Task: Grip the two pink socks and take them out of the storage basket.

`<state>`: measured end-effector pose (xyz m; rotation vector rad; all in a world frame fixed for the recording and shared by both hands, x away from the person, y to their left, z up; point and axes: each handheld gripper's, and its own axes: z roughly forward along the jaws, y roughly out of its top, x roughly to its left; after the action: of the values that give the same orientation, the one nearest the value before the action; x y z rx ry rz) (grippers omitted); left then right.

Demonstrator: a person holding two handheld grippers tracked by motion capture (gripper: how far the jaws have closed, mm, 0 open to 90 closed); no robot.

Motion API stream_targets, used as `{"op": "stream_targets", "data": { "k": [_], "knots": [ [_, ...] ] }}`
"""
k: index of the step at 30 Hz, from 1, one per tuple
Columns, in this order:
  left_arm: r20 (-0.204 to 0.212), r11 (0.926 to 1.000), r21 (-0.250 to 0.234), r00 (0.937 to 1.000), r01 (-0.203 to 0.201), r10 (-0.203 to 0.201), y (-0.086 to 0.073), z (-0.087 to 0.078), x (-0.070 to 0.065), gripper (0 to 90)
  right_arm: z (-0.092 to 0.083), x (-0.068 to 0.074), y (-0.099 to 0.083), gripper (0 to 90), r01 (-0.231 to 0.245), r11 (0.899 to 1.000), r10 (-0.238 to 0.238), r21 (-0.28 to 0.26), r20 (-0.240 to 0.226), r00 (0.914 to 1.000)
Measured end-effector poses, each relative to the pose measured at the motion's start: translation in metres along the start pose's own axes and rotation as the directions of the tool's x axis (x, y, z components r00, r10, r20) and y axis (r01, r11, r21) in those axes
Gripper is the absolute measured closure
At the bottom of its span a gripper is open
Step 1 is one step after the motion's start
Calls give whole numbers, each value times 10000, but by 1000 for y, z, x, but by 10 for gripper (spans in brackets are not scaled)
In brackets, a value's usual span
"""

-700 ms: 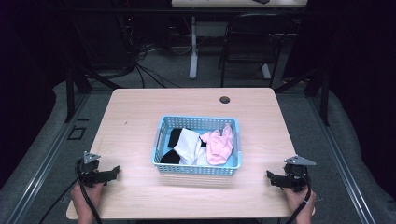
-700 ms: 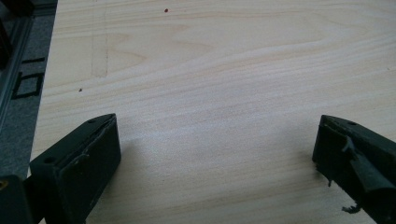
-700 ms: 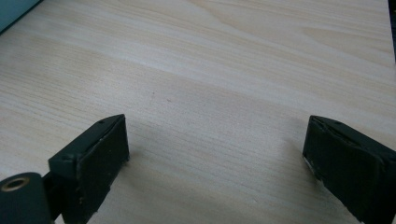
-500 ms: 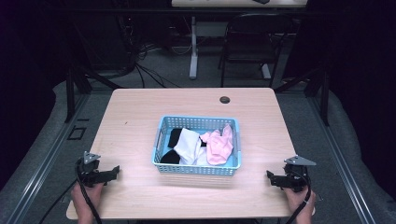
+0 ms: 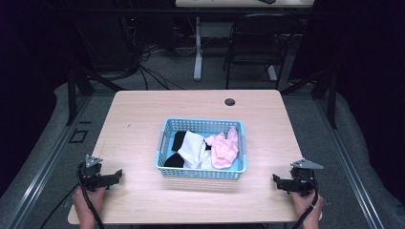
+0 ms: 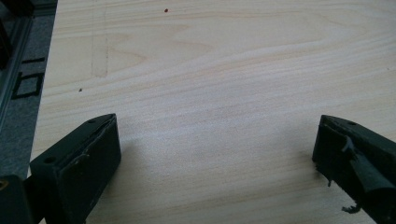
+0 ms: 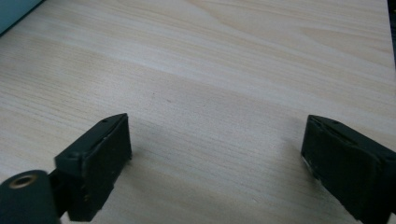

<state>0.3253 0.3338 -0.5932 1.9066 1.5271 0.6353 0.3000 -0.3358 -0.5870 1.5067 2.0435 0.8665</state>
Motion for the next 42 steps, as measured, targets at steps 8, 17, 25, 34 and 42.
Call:
{"op": "stream_targets", "data": {
  "k": [8,17,25,34,42],
  "knots": [
    [2,10000,-2,10000,2,-2,0,0,0,11,0,1,4,55,-12,9994,16,357,-108,9999],
    [9,10000,-8,10000,30,-30,0,0,0,11,-23,10,31,38,364,9971,-337,667,-407,9986],
    [20,10000,-1,10000,15,-15,0,0,0,11,-37,18,56,36,682,9939,-639,863,-521,9966],
    [21,10000,0,10000,14,-14,0,0,0,12,-50,24,82,39,1001,9910,-940,887,-710,9930],
    [11,10000,-2,10000,-6,6,0,0,0,13,-57,30,102,43,1406,9847,-1326,1030,-806,9879]
  ]
}}
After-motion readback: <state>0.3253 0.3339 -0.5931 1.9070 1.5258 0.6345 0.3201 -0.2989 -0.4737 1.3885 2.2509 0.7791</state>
